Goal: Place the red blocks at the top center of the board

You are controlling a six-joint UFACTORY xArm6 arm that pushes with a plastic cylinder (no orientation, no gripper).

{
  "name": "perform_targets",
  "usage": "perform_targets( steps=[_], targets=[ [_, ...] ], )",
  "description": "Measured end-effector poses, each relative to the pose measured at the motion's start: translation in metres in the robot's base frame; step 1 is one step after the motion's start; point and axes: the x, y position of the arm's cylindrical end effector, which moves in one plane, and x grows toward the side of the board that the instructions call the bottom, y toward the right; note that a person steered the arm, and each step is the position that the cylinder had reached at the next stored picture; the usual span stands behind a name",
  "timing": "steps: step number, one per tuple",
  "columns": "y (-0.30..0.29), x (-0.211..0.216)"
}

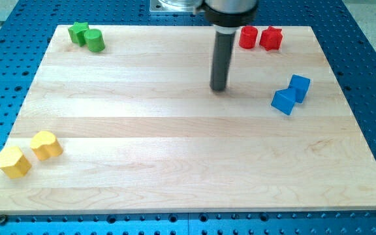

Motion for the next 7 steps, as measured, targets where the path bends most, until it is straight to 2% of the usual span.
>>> perform_targets(
  steps=[1,2,3,4,5,6,7],
  targets=[
    [0.005,-0.025],
    [0.141,-0.043],
    [0.220,-0.085],
    [0.189,-0.119],
    [0.143,-0.121],
    [0.055,-0.111],
    [0.100,-0.096]
  ],
)
